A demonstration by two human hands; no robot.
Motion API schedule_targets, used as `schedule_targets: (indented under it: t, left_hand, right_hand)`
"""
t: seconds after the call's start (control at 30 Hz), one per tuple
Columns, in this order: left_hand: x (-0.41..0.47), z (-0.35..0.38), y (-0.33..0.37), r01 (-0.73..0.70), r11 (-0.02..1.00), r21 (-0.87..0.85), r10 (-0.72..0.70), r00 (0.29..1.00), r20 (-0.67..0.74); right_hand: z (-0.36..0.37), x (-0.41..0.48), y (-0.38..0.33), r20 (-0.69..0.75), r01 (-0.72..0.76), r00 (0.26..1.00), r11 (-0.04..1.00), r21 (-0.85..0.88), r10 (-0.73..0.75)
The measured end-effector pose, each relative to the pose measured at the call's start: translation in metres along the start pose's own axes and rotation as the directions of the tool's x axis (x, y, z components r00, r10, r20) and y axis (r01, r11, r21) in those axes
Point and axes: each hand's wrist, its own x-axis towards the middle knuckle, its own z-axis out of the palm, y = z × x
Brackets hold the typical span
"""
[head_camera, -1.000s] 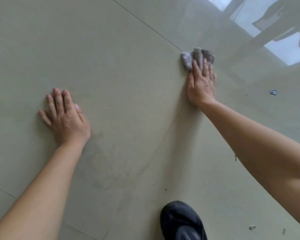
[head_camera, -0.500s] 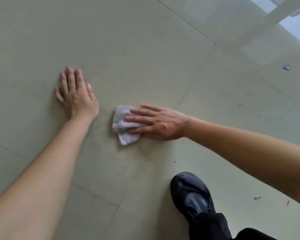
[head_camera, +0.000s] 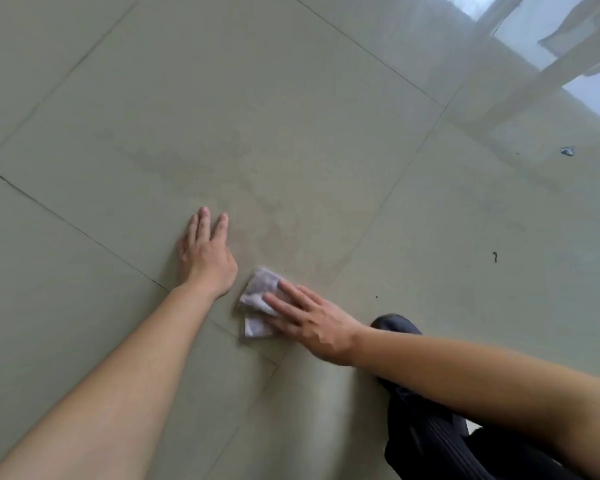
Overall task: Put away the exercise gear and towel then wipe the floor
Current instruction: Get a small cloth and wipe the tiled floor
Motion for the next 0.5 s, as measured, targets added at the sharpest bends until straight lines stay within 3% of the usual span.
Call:
schedule_targets:
  t: [0.07,0.13,0.2,0.27,0.37,0.5]
  left_hand:
    - [0.002,-0.011,-0.002,-0.027,0.998,0.058,0.022,0.996,0.092]
    - [0.008,-0.027,-0.001,-0.038,0.994,0.106,0.012,0.972,0.236]
    - [0.016,-0.052,0.001,0.005,0.994,0.113,-0.048,0.923,0.381]
    - [0.019,-0.080,0.008,0.012,0.987,0.158,-0.077,0.905,0.418]
    - [0.012,-0.122,0.032,-0.069,0.980,0.184,0.023,0.970,0.241]
    - [-0.012,-0.166,0.070,-0.226,0.966,0.125,0.234,0.971,-0.049]
  right_hand:
    - [0.001,-0.006,-0.004,0.105,0.161,0.982,0.986,-0.035,-0.156]
    - [-0.017,-0.008,0.022,0.115,0.186,0.978,0.980,-0.076,-0.176]
    - [-0.067,-0.009,0.054,0.090,0.018,0.996,0.992,-0.122,-0.007]
    - [-0.134,-0.017,0.082,0.155,-0.239,0.951,0.955,-0.173,0.266]
    - [-0.230,-0.041,0.116,0.165,-0.502,0.821,0.829,-0.246,0.547]
    - [-0.308,-0.072,0.136,0.060,-0.550,0.796,0.761,-0.344,0.603]
